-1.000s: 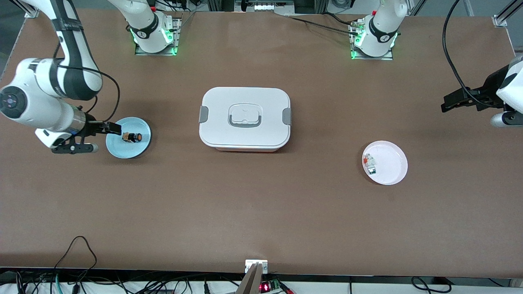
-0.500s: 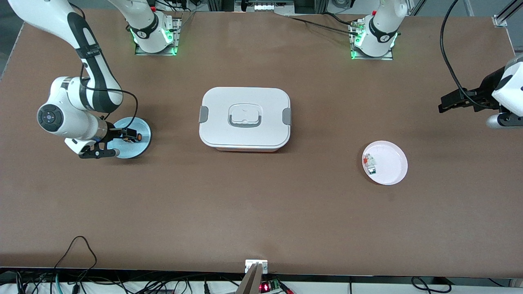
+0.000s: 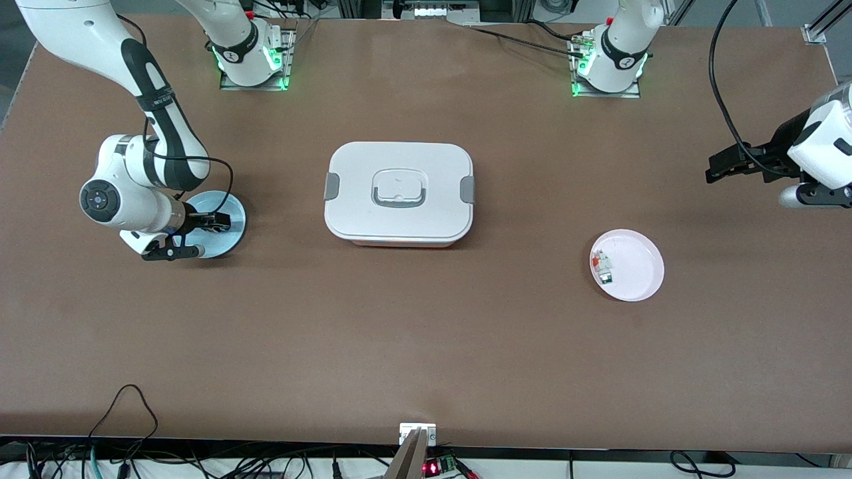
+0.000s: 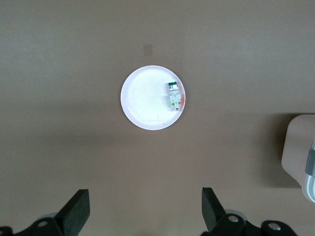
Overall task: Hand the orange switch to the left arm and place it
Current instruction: 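Lower the right gripper and grasp the orange switch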
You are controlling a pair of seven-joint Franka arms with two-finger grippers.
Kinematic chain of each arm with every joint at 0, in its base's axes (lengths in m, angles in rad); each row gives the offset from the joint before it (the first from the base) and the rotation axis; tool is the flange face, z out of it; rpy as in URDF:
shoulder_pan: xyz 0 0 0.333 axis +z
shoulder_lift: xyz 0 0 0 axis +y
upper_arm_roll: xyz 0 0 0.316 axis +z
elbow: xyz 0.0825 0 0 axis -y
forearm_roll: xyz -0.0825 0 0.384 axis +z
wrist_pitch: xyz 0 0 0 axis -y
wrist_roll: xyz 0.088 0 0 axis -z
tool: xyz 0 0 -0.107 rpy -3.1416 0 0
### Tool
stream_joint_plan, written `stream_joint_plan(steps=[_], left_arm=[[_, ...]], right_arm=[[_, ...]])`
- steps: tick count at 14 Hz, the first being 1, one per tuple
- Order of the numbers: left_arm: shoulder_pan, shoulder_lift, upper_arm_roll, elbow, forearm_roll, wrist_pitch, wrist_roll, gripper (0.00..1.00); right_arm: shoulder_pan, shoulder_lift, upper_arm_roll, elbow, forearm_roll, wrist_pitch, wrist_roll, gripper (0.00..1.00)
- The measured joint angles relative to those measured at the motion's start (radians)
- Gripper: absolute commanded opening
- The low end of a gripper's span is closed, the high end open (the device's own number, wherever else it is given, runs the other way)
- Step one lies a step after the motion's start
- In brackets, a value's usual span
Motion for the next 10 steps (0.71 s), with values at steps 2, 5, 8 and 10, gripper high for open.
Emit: stream_joint_plan(steps=[2, 5, 8, 10], left_arm=[[0.0, 0.0, 0.0, 0.0, 0.0, 0.0, 0.0, 1.0], [0.0, 0.0, 0.0, 0.0, 0.0, 0.0, 0.0, 1.0], [-0.017, 0.006, -0.001, 0.0, 0.0, 0.002, 0.0, 1.0], [-0.028, 0.012, -0.001, 0.0, 0.0, 0.005, 0.0, 1.0]], right_arm=[[0.0, 0.006, 0.0, -0.011, 0.0, 0.014, 0.0, 1.0], [0.0, 0.017, 0.0, -0.03, 0.0, 0.041, 0.0, 0.96], [0.0, 0.02, 0.0, -0.033, 0.0, 0.046, 0.0, 0.59], [0.0, 0.02, 0.0, -0.033, 0.0, 0.046, 0.0, 0.33]])
